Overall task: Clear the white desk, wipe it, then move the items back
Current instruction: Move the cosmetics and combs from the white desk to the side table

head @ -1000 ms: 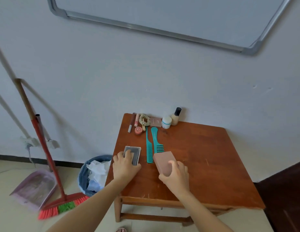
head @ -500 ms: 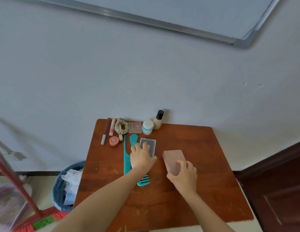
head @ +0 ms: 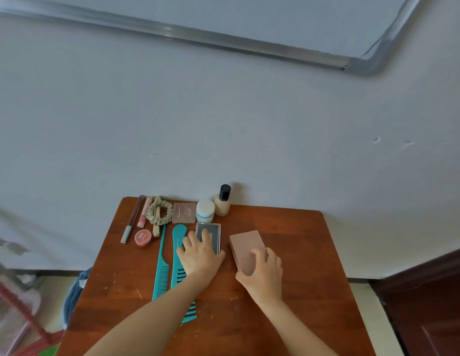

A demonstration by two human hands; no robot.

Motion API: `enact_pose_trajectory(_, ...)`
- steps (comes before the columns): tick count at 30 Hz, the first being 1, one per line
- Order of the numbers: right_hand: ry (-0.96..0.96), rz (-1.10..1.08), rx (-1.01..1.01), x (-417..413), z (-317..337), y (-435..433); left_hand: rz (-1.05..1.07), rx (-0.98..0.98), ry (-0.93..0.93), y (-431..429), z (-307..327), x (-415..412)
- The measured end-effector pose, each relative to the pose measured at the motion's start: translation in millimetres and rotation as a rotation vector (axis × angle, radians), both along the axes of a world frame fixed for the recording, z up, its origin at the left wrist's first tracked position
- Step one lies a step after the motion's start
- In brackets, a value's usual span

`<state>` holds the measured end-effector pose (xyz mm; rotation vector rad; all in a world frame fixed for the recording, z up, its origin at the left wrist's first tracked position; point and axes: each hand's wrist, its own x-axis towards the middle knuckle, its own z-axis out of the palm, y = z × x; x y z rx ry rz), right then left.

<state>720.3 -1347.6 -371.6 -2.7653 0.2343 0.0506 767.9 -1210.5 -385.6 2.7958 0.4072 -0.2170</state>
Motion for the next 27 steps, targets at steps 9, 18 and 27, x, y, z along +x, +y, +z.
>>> enact_pose_trajectory(9, -0.003, -0.052, 0.087, 20.1, -9.7, 25.8, -0.056, -0.021, -0.014, 20.1, 4.8, -13.3)
enact_pose_trajectory(18, -0.021, -0.122, 0.159, 19.6, -12.8, 52.7, -0.041, -0.138, -0.052, 79.4, -1.9, -59.4)
enact_pose_trajectory(27, -0.075, -0.072, 0.072, -9.5, -6.1, 68.8, -0.026, -0.101, -0.015, 130.5, -16.1, -98.2)
